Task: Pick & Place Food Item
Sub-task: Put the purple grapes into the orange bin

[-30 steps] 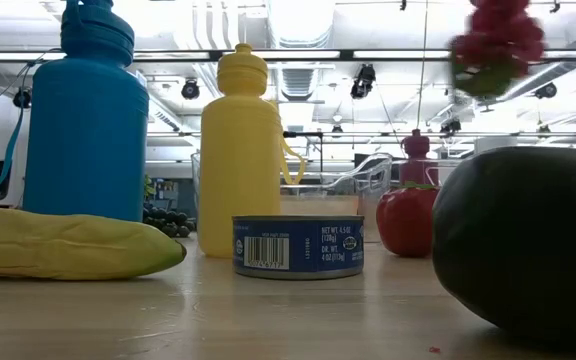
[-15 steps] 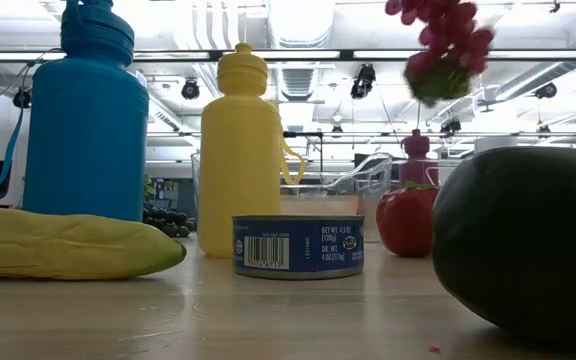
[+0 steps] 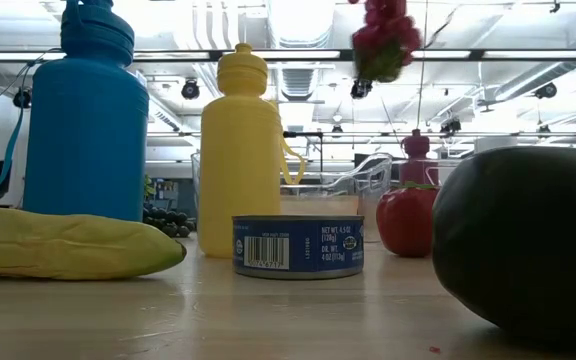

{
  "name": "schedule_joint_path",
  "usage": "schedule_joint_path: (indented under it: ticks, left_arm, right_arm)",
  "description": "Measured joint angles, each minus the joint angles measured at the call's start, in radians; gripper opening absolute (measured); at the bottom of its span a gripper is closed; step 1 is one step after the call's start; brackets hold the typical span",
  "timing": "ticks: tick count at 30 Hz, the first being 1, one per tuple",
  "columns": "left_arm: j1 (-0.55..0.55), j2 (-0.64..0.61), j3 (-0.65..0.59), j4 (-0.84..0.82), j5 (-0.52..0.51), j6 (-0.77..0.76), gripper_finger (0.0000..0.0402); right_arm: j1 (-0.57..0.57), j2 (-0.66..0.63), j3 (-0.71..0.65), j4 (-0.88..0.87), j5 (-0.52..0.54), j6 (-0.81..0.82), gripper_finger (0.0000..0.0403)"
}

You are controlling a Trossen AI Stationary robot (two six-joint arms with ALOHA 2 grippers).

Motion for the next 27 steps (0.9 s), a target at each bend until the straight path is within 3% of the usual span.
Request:
schedule_joint_path:
  ticks: [5, 12, 18, 23, 27]
  left_arm:
    - [0.05, 0.05, 0.0, 0.078, 0.002, 0.051, 0.0263]
    - [0.143, 0.138, 0.0, 0.284, 0.029, 0.243, 0.0282]
    - [0.235, 0.196, 0.0, 0.448, 0.195, 0.254, 0.0275]
    - [0.291, 0.225, 0.0, 0.511, 0.272, 0.254, 0.0269]
    - [0.322, 0.243, 0.0, 0.529, 0.405, 0.262, 0.0264]
  right_arm:
    - [-0.065, 0.0, -0.013, 0.113, -0.002, -0.074, 0.0008]
    - [-0.128, 0.024, -0.019, 0.257, -0.003, -0.156, 0.0008]
    - [-0.149, 0.071, -0.019, 0.3, -0.003, -0.205, 0.0008]
    - [-0.152, 0.109, -0.019, 0.34, -0.005, -0.237, 0.0008]
    - [-0.153, 0.132, -0.019, 0.362, -0.005, -0.261, 0.0008]
